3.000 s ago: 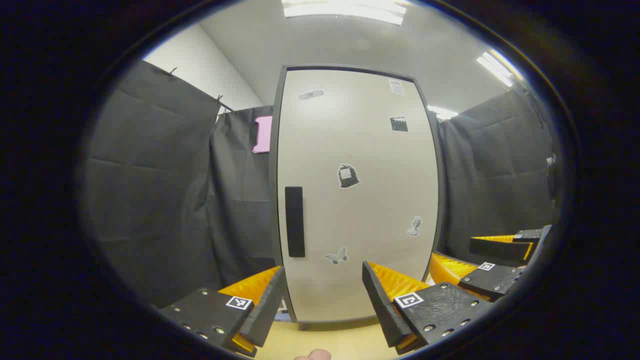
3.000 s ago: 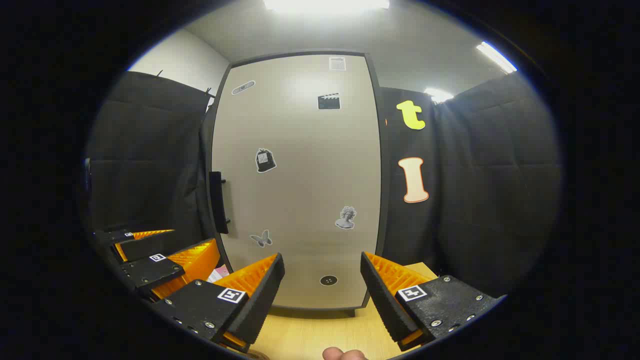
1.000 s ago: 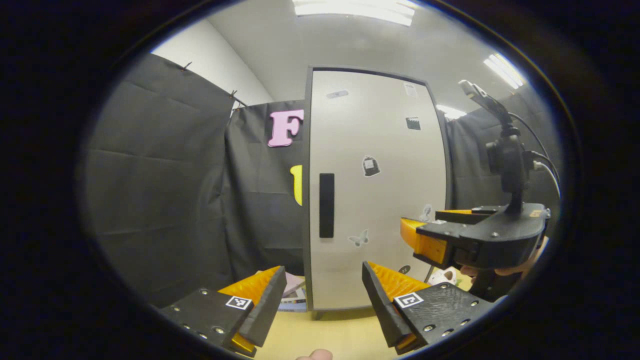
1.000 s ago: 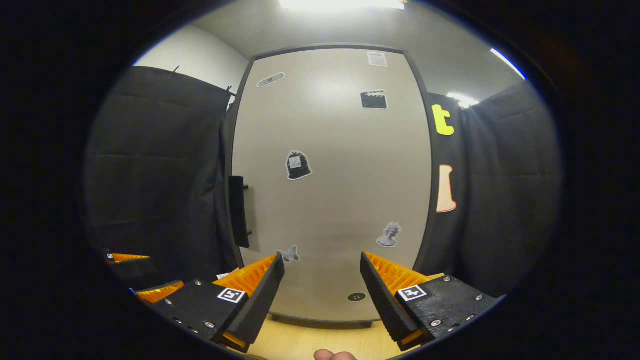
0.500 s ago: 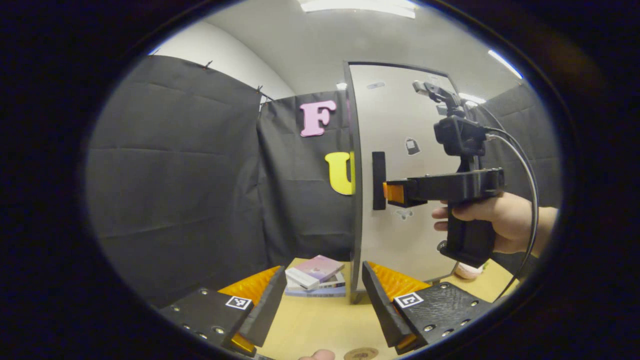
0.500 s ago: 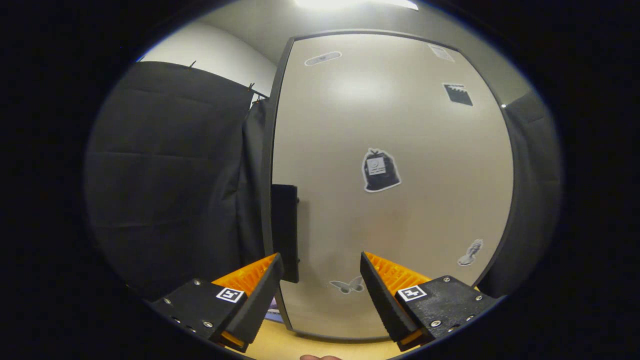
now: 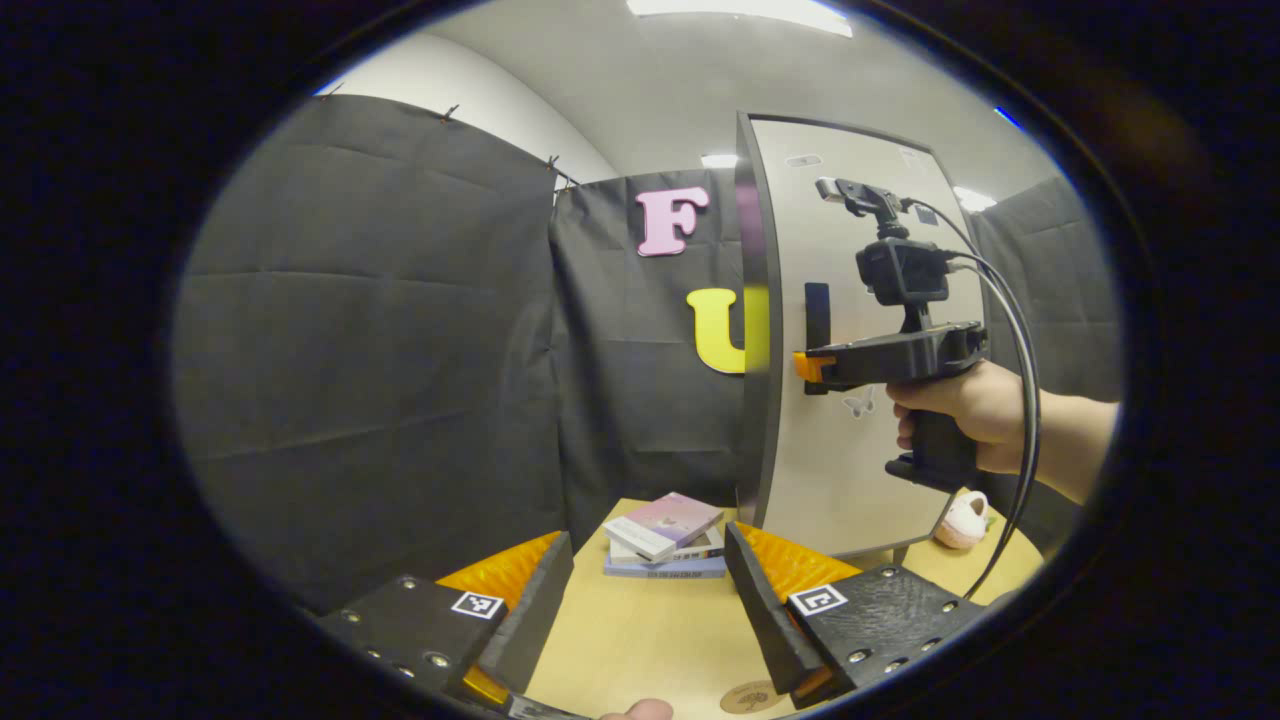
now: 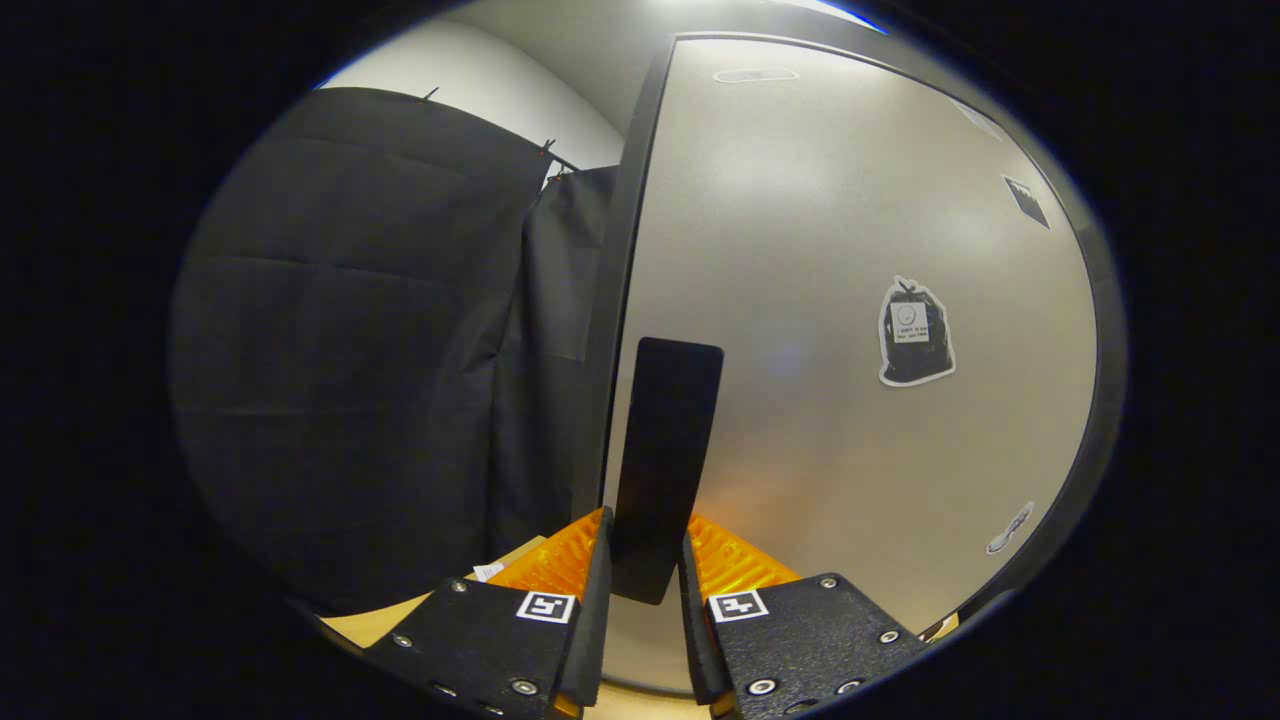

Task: Open the cabinet door with the right hand, grasp the bottle in the cabinet with the left hand and place it on the coaster, then close the cabinet door with the right hand.

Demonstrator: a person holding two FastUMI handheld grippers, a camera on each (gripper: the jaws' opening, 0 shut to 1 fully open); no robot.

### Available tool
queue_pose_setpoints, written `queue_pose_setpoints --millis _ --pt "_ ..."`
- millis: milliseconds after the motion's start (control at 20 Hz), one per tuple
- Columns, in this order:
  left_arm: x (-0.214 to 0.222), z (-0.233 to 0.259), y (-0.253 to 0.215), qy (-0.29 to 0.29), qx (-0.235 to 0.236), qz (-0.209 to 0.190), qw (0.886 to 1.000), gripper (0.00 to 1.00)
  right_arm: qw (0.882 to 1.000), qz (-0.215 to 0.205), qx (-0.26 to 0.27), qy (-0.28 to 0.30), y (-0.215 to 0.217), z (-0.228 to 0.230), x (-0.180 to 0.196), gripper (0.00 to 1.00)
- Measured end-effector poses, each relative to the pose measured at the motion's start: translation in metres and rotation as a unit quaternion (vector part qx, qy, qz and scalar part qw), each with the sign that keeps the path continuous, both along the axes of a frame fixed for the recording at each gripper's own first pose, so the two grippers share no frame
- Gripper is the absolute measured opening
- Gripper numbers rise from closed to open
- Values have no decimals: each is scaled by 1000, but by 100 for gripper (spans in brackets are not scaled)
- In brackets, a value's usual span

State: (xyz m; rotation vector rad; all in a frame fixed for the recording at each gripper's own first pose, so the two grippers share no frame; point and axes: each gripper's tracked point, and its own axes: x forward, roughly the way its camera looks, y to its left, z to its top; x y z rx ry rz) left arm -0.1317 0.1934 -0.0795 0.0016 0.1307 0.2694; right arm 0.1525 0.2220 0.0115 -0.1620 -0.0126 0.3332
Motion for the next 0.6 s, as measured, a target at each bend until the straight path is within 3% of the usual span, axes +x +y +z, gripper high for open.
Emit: queue_pose_setpoints --millis 100,150,350,450,550,600 --pt "6 -7 5 0 1 -6 1000 92 999 16 26 23 3 0 -7 29" --pt "10 -10 7 1 2 -11 1000 87 999 22 21 28 1 0 -8 27" --pt "19 -8 -2 7 18 -33 999 87 998 42 14 32 0 -2 -26 28" --pt "16 -4 -11 3 23 -42 999 82 998 51 13 35 -6 -2 -43 27" --pt "15 1 -19 -2 26 -49 998 82 998 56 10 36 -14 1 -62 28" --pt "16 4 -21 -3 30 -50 998 87 997 59 10 38 -17 3 -71 28"
